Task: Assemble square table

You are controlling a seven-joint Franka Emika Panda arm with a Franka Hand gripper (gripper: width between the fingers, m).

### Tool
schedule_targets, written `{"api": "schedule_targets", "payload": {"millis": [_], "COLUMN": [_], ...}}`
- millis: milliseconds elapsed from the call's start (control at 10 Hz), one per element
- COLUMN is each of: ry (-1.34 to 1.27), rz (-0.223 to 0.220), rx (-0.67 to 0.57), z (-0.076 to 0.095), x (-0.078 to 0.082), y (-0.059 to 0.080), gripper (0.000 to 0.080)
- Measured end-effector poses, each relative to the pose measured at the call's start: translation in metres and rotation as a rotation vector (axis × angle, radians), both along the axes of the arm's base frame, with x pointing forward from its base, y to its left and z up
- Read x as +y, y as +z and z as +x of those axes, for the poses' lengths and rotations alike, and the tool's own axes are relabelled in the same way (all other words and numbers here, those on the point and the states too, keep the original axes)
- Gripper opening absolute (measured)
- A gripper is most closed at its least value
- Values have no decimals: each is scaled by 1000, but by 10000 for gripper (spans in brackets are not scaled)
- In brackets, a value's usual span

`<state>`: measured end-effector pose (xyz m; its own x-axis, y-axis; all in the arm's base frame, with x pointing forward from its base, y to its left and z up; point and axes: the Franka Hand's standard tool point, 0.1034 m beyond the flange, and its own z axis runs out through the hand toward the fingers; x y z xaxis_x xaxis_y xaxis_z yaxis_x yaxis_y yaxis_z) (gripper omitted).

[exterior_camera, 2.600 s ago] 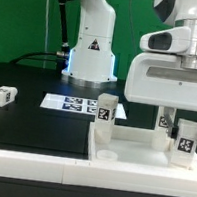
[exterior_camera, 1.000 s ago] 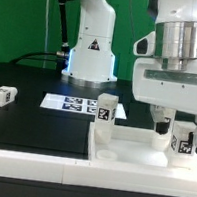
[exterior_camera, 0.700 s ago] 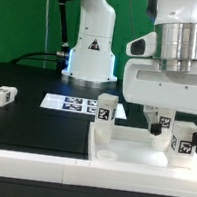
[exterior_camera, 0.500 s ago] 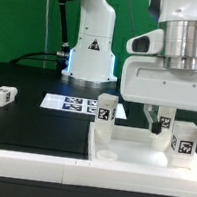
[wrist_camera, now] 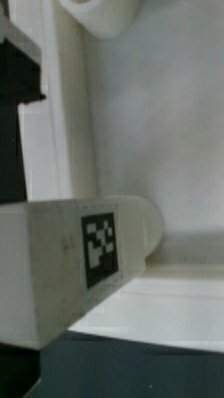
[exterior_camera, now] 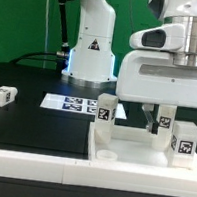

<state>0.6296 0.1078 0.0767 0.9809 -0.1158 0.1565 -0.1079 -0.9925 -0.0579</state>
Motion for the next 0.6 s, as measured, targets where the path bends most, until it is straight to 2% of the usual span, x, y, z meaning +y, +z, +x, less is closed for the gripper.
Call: {"api": "schedule_targets", "payload": {"millis": [200, 300, 400, 600], "ry": [-5, -82, -166, -356], "rz": [1, 14, 28, 60], "rx": [0, 4, 7, 17], "z": [0, 0, 0, -1], "x": [0, 0, 0, 2], "y": [0, 0, 0, -3], "gripper": [404, 404, 288, 288]}}
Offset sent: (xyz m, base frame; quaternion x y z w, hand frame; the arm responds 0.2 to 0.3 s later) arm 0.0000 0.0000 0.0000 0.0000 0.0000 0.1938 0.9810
